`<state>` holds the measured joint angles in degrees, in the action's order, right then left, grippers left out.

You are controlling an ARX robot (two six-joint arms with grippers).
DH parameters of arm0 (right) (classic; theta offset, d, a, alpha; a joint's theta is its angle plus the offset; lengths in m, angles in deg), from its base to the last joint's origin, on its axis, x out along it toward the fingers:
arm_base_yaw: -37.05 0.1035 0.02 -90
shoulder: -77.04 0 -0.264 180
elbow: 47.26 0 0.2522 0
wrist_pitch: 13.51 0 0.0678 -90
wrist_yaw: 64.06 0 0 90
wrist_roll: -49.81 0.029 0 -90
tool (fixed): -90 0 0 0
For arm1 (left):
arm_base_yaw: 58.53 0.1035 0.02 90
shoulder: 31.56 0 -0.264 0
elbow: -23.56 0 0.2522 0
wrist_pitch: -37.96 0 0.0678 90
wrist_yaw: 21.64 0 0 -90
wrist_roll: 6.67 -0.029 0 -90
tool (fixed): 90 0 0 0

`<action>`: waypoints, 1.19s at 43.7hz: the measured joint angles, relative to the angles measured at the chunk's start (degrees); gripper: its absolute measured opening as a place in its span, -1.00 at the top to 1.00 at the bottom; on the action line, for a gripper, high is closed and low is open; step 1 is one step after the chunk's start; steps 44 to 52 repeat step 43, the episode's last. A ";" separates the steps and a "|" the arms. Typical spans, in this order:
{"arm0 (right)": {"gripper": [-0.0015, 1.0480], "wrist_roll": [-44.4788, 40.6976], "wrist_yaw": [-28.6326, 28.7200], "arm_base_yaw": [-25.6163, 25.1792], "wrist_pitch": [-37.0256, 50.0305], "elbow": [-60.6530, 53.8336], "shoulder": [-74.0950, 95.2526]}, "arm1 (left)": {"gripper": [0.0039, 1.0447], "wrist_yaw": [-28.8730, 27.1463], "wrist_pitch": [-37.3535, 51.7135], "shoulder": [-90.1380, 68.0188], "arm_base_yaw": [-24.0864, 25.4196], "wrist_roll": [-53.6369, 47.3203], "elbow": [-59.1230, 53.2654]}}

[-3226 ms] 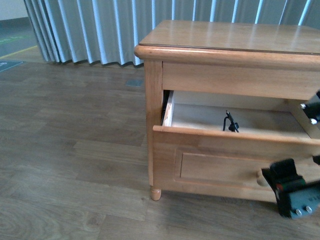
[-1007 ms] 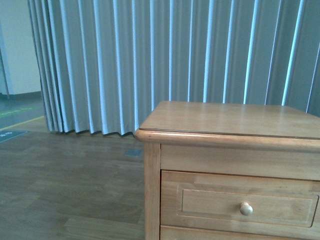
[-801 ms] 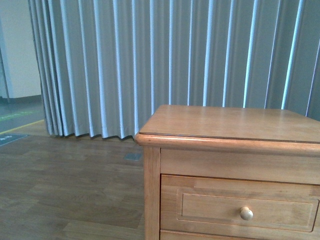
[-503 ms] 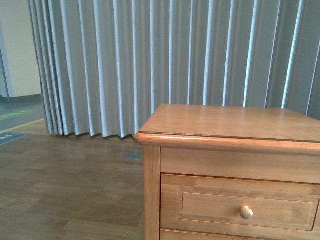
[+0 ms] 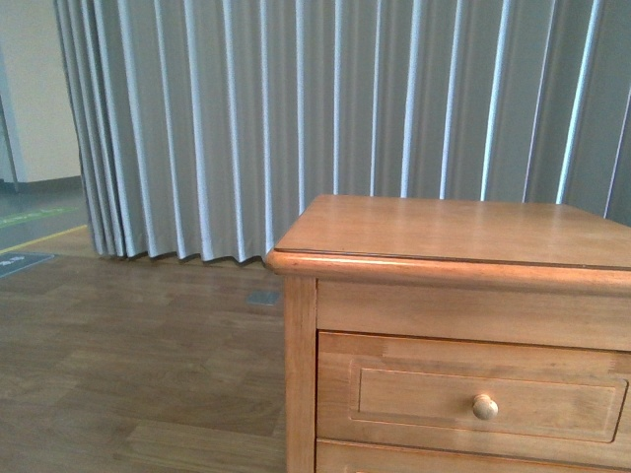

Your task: Put charger into drawer

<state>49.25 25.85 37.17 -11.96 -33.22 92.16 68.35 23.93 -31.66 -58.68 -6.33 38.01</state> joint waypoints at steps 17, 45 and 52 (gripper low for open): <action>0.97 0.00 0.15 0.00 -14.19 0.04 -12.09 | -0.89 -0.02 0.00 0.00 -0.02 0.00 0.00; -0.05 -0.02 0.17 0.00 -15.23 0.04 -14.86 | -0.89 -0.02 0.00 0.00 0.00 -0.04 0.00; -0.05 -0.02 0.17 0.00 -15.23 0.04 -14.86 | -0.89 -0.02 0.00 0.00 0.00 -0.04 0.00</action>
